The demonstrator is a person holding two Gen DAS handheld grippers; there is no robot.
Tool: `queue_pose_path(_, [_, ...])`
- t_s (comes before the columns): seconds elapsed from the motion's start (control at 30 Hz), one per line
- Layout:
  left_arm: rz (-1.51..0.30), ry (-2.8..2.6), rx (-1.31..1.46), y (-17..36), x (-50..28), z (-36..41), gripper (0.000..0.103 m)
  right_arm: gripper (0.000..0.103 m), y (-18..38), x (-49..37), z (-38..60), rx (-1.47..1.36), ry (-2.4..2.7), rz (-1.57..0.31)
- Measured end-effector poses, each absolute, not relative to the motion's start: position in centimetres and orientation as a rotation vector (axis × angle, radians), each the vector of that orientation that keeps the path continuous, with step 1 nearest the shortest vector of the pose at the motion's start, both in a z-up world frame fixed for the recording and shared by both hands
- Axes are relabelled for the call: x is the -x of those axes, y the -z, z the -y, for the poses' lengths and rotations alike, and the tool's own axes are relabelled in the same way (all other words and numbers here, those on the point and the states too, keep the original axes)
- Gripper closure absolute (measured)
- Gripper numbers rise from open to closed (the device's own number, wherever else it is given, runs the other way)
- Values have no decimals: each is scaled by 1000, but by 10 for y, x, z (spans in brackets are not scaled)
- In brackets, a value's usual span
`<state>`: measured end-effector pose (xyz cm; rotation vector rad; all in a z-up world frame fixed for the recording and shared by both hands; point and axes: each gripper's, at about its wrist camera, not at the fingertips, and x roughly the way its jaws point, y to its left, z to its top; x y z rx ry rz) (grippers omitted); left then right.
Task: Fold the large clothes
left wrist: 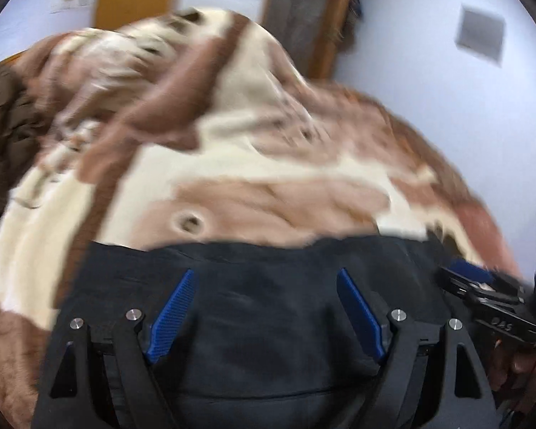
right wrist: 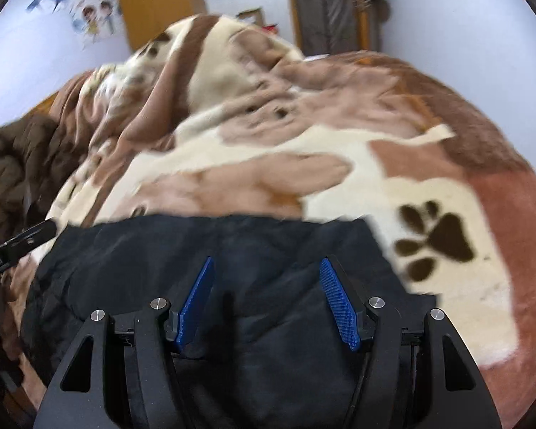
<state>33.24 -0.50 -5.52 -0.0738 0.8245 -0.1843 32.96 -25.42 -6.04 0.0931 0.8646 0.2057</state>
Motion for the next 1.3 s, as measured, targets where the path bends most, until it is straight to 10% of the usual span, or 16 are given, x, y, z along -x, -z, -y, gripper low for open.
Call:
queue_pose_path(0.5, [-917, 113, 15, 130, -364, 34, 23, 41, 128, -353, 247, -56, -200, -909])
queue_pose_path(1.3, [-924, 159, 18, 87, -351, 15, 29, 41, 90, -342, 257, -64, -195, -886])
